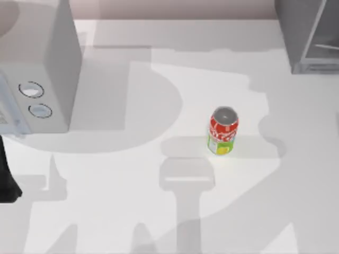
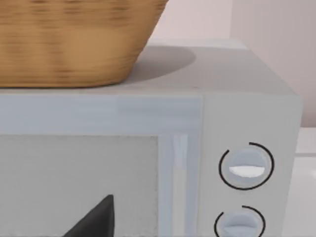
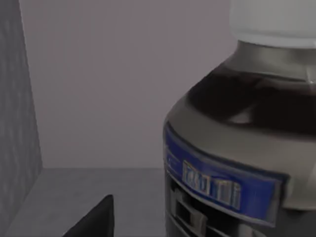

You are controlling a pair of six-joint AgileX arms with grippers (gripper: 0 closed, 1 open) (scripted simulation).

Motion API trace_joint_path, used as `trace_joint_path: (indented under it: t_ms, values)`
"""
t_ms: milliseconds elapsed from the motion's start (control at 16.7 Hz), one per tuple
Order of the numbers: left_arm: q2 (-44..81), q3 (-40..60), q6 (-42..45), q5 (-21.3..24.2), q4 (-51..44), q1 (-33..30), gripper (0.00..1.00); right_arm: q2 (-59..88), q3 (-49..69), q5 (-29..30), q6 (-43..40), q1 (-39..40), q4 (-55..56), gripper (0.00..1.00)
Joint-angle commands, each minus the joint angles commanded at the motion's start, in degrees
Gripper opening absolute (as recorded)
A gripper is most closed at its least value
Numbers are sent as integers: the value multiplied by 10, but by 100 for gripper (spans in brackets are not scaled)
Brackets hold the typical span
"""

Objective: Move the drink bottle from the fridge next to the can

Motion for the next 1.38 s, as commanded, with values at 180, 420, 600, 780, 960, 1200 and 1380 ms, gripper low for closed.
trace_joint_path:
  t_ms: [180, 420, 600, 780, 960, 1200, 1380]
  values:
    - [0, 0, 0, 0, 0, 0, 100, 23, 45, 4, 0, 4, -21, 100]
    - [0, 0, 0, 0, 0, 0, 100, 26, 49, 4, 0, 4, -24, 100]
    - [0, 0, 0, 0, 0, 0, 100, 26, 49, 4, 0, 4, -24, 77]
    - [0, 0, 0, 0, 0, 0, 100, 26, 49, 4, 0, 4, -24, 55]
    - [0, 0, 0, 0, 0, 0, 100, 26, 49, 4, 0, 4, -24, 32]
    - [0, 0, 0, 0, 0, 0, 100, 26, 49, 4, 0, 4, -24, 2]
    - [0, 0, 0, 0, 0, 0, 100, 26, 49, 4, 0, 4, -24, 0]
